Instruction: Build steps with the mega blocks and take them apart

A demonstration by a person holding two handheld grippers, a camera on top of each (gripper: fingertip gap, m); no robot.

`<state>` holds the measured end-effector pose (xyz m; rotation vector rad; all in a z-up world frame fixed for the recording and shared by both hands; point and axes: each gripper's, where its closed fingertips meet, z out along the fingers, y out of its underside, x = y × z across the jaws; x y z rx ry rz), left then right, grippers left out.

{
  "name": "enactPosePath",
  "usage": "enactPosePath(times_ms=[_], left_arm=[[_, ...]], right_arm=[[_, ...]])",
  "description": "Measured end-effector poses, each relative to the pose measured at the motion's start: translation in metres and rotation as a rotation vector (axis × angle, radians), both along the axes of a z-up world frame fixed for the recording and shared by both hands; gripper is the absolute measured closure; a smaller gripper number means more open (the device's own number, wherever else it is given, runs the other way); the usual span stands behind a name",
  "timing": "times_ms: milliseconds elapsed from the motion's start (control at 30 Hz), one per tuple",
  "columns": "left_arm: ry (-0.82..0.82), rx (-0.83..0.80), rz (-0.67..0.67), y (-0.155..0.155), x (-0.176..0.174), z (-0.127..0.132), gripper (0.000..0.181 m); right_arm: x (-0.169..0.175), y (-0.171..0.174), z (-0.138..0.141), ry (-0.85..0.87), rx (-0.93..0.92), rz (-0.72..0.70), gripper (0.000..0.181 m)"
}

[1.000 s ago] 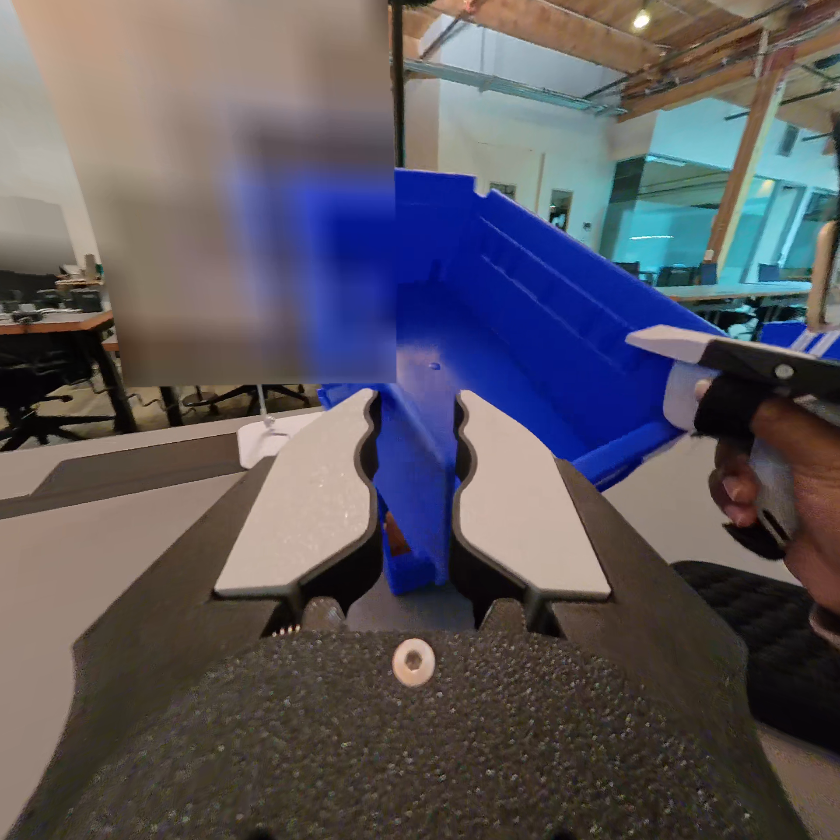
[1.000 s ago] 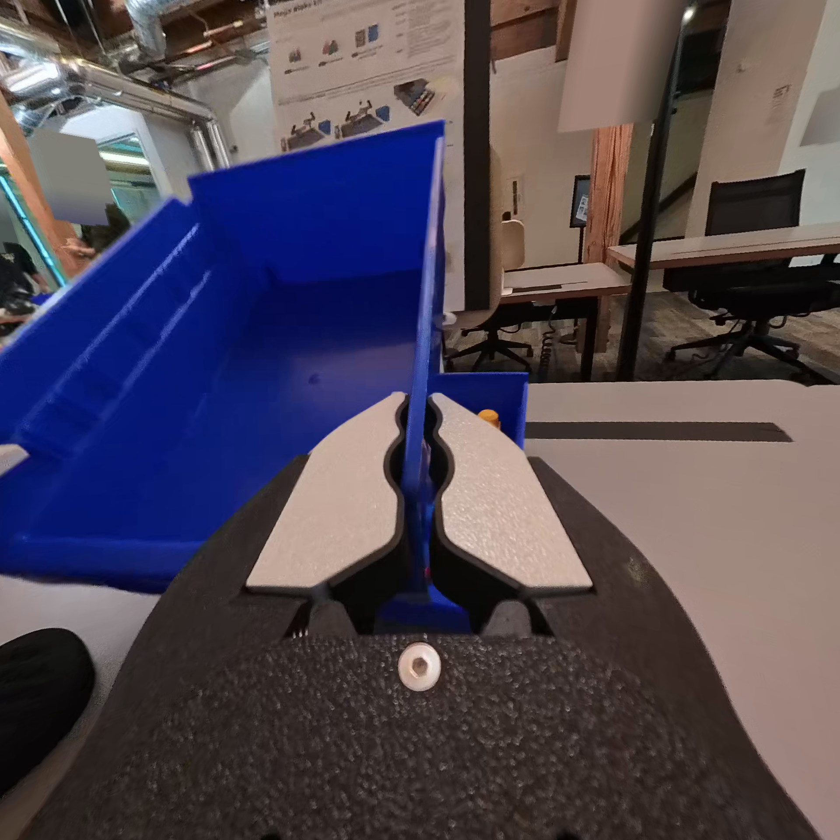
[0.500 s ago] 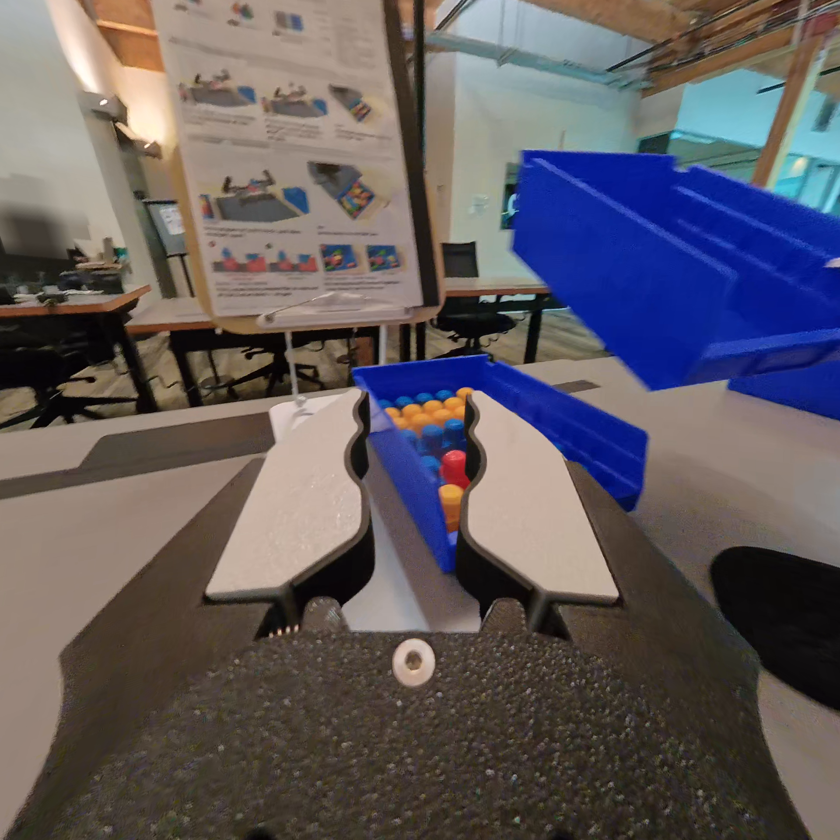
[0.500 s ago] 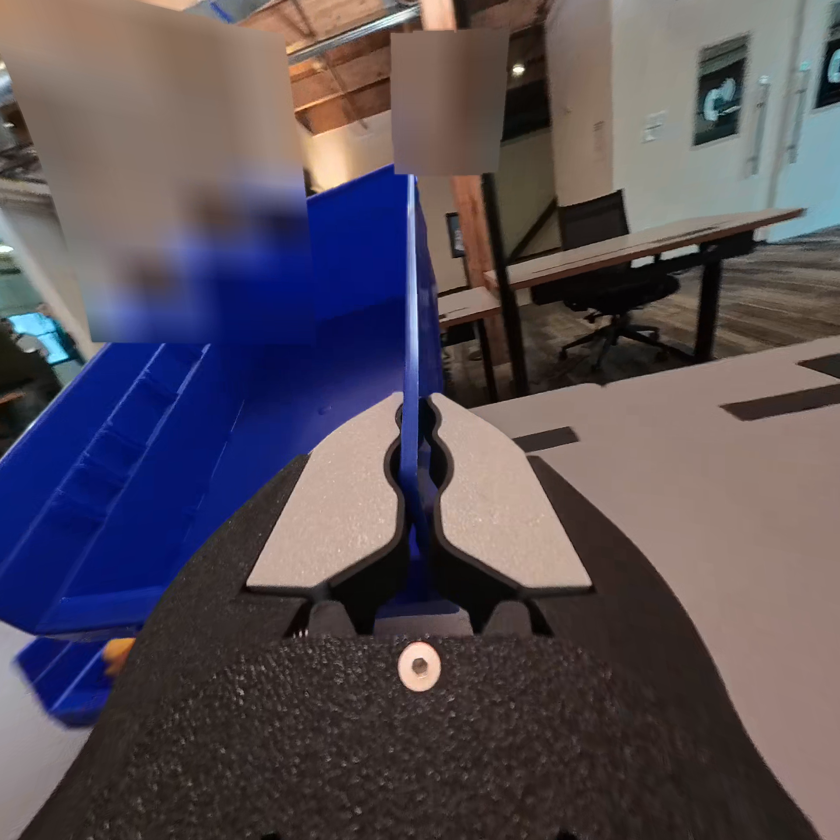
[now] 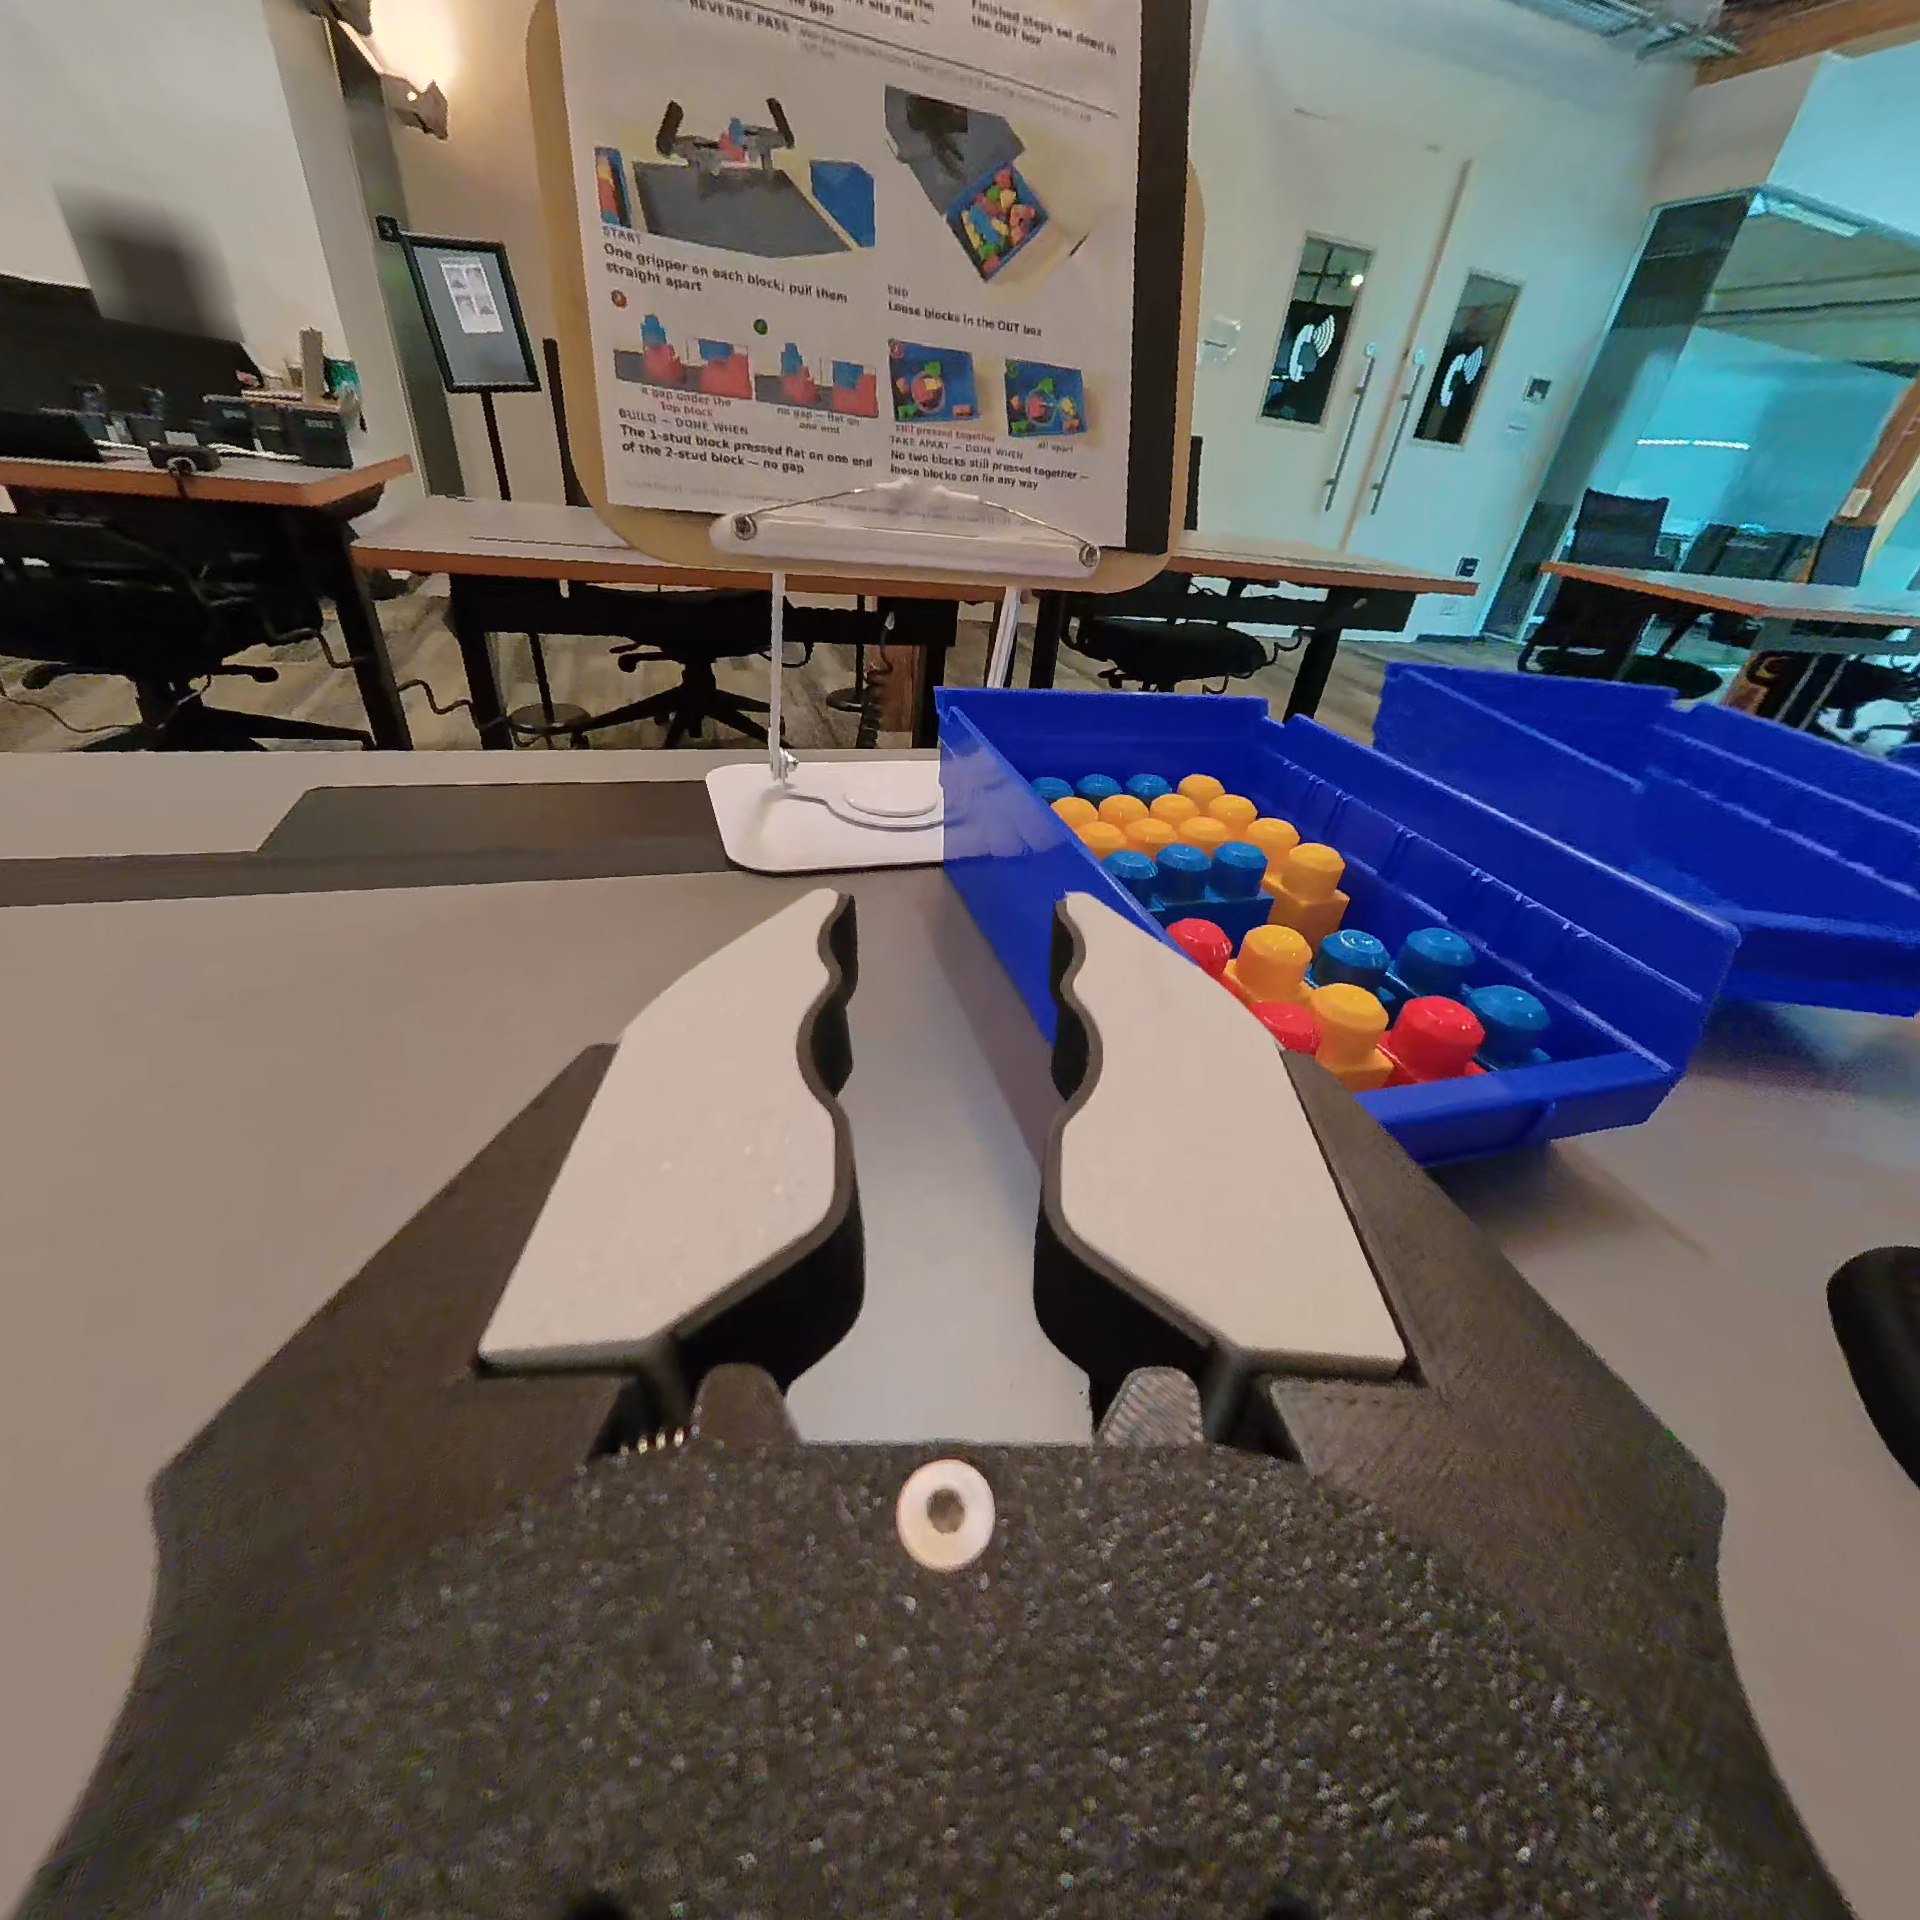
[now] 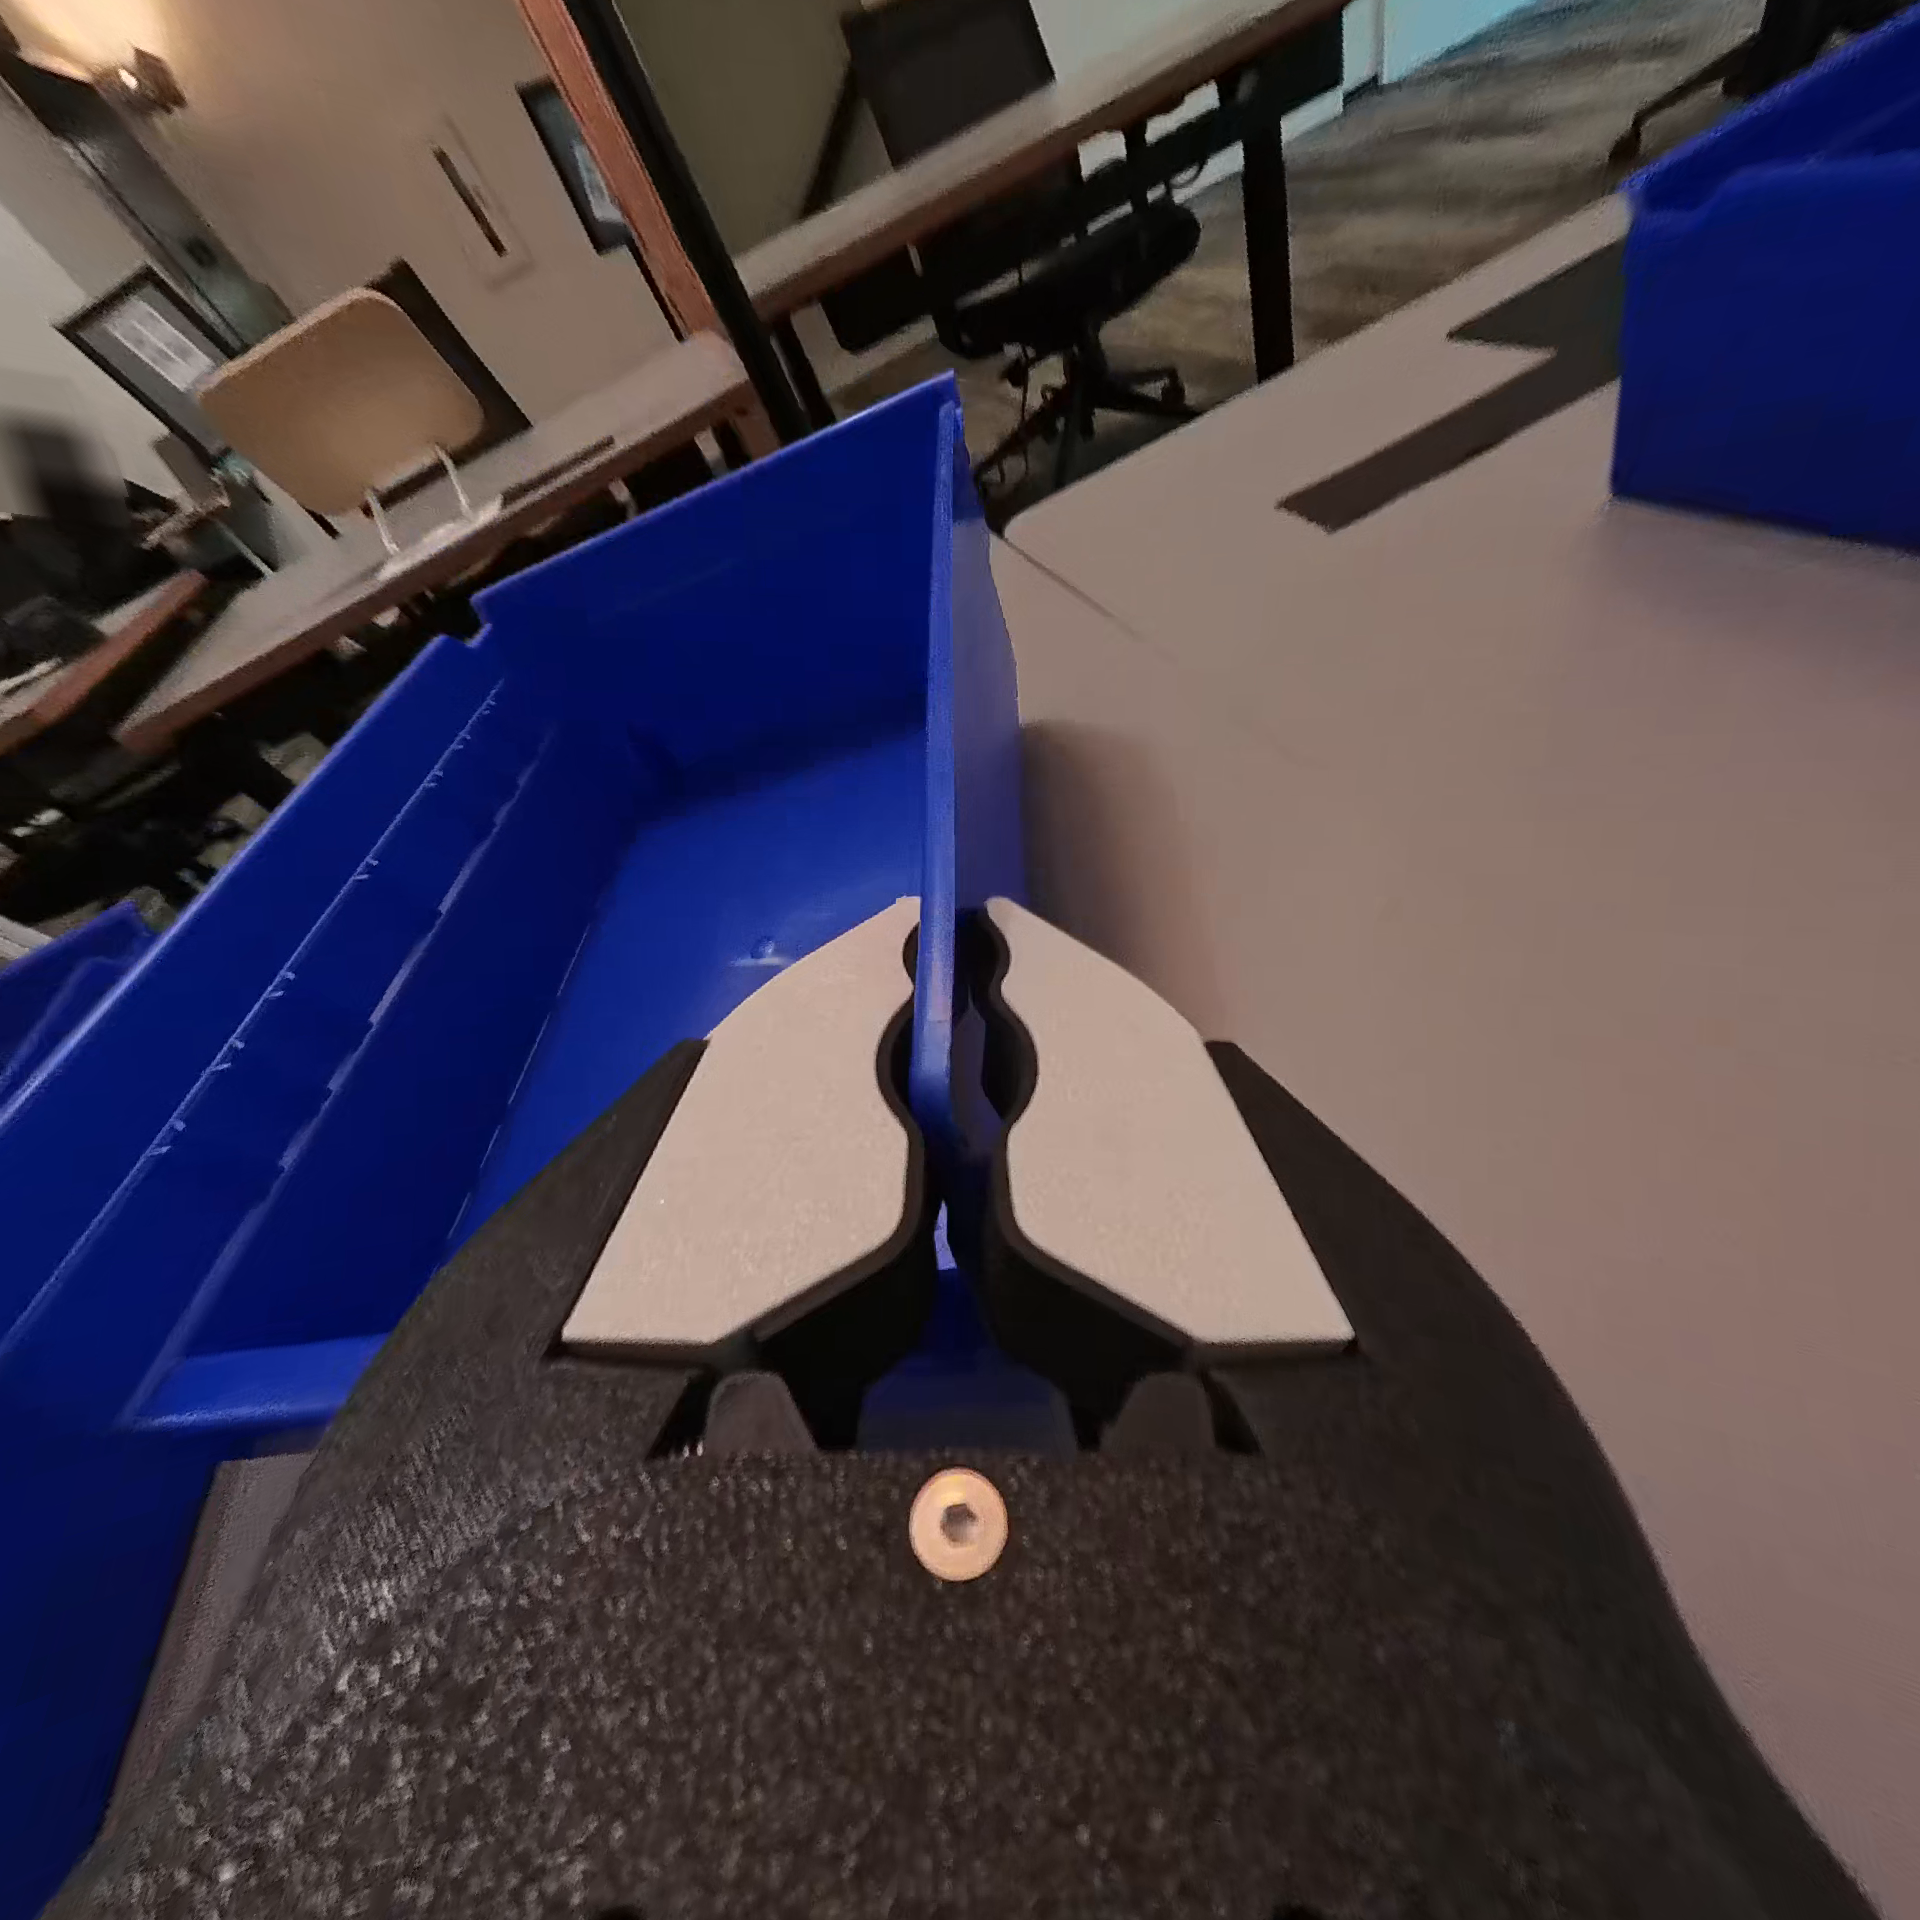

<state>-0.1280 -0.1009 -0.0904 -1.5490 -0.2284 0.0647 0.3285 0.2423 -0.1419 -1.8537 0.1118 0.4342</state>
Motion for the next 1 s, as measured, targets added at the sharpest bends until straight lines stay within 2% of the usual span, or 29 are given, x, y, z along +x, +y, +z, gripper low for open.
enactPosePath(times_ms=[100, 300, 333, 400, 467, 533, 667, 800, 900, 1000], left_arm=[[0.001, -0.005, -0.008, 0.001, 0.001, -0.003, 0.146], [-0.019, -0.046, -0.035, 0.012, 0.005, -0.019, 0.143], [-0.018, -0.052, -0.04, 0.013, 0.006, -0.02, 0.142], [-0.005, -0.065, -0.041, 0.015, 0.008, -0.023, 0.142], [-0.01, -0.087, -0.056, 0.02, 0.012, -0.028, 0.142], [-0.031, -0.112, -0.096, 0.03, 0.021, -0.034, 0.142], [-0.047, -0.183, -0.189, 0.057, 0.047, -0.045, 0.139], [-0.079, -0.233, -0.21, 0.079, 0.061, -0.054, 0.13], [-0.042, -0.263, -0.167, 0.09, 0.061, -0.06, 0.136], [-0.015, -0.29, -0.123, 0.098, 0.059, -0.065, 0.149]], right_arm=[[-0.012, 0.005, -0.017, -0.029, -0.033, -0.014, 0.177], [-0.025, 0.013, -0.023, -0.045, -0.022, -0.024, 0.175], [-0.027, 0.011, -0.024, -0.031, -0.033, 0.004, 0.167], [-0.021, 0.002, -0.022, 0.014, -0.044, 0.011, 0.13], [-0.012, -0.016, -0.008, 0.021, 0.002, 0.004, 0.117], [-0.02, -0.042, 0.011, -0.042, 0.071, 0.062, 0.116], [-0.093, -0.113, 0.028, -0.08, 0.156, 0.354, 0.117], [-0.176, -0.168, 0.022, -0.062, 0.144, 0.613, 0.112], [-0.213, -0.173, 0.003, -0.118, 0.081, 0.649, 0.109], [-0.233, -0.167, -0.008, -0.15, 0.031, 0.626, 0.112]])
